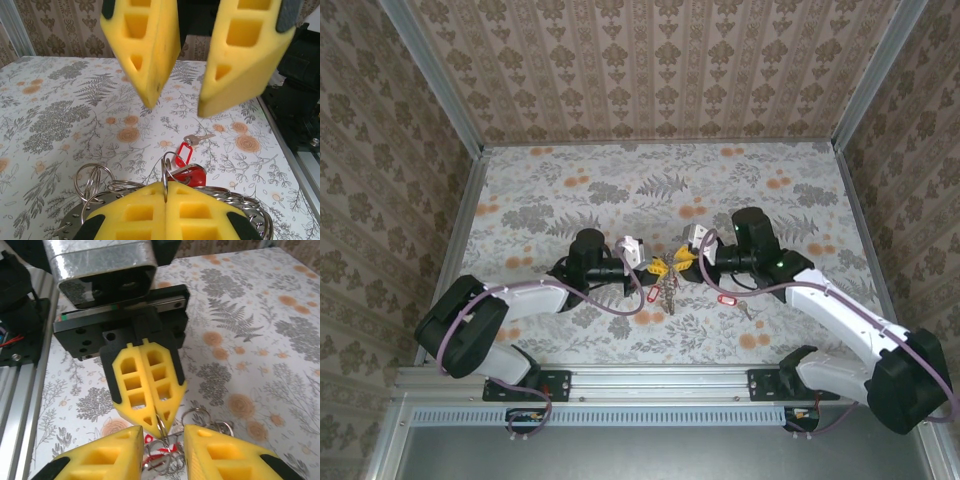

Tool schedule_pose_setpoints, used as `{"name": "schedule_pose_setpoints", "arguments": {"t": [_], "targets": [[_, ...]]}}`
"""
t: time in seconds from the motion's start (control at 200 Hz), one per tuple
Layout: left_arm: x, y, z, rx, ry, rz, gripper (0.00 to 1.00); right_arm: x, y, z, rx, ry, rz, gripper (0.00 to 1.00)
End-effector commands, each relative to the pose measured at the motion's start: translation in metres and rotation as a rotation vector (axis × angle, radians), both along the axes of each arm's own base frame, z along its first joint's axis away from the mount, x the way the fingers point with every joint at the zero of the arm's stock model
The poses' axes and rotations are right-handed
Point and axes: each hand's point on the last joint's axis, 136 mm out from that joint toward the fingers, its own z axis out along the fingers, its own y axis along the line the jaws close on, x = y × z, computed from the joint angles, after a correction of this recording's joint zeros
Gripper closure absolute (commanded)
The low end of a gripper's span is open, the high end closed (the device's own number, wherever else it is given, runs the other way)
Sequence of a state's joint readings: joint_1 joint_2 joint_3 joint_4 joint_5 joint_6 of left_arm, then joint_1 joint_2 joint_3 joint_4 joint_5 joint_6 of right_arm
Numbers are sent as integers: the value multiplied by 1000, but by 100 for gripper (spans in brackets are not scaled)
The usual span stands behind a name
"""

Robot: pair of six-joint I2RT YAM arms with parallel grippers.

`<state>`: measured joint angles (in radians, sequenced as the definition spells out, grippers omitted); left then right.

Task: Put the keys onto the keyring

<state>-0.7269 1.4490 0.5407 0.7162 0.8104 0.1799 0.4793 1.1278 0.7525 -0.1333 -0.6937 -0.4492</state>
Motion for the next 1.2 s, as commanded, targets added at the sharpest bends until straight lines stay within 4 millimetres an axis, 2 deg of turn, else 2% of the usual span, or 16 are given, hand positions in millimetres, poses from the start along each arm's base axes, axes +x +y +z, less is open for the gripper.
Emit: {"name": "schedule_pose_setpoints", "arguments": {"t": [0.0,0.315,0.59,0.66,0.82,0.89,0.96,1.045,1.195], "targets": [[-3,-4,19,-38,-49,-46,100,-8,6,1,4,21,87,72],[-5,-5,24,-43,-51,-57,100,4,3,-17,-54,5,57,72],[-6,-6,27,-49,-51,-64,100,1,5,-31,-68,40,84,79],[-7,-6,27,-51,-51,-69,100,4,4,-36,-78,41,73,85],[-7,-5,26,-48,-50,-66,100,8,4,-37,-77,32,63,91],[-6,-5,24,-44,-48,-59,100,8,4,-37,-81,31,61,99],[-4,-4,22,-29,-50,-47,100,8,4,-34,-86,29,63,100],[-4,-4,15,22,-53,-47,91,6,3,-30,-95,30,72,100],[-3,-4,8,115,-76,-47,87,0,3,-28,-165,23,95,100]]}}
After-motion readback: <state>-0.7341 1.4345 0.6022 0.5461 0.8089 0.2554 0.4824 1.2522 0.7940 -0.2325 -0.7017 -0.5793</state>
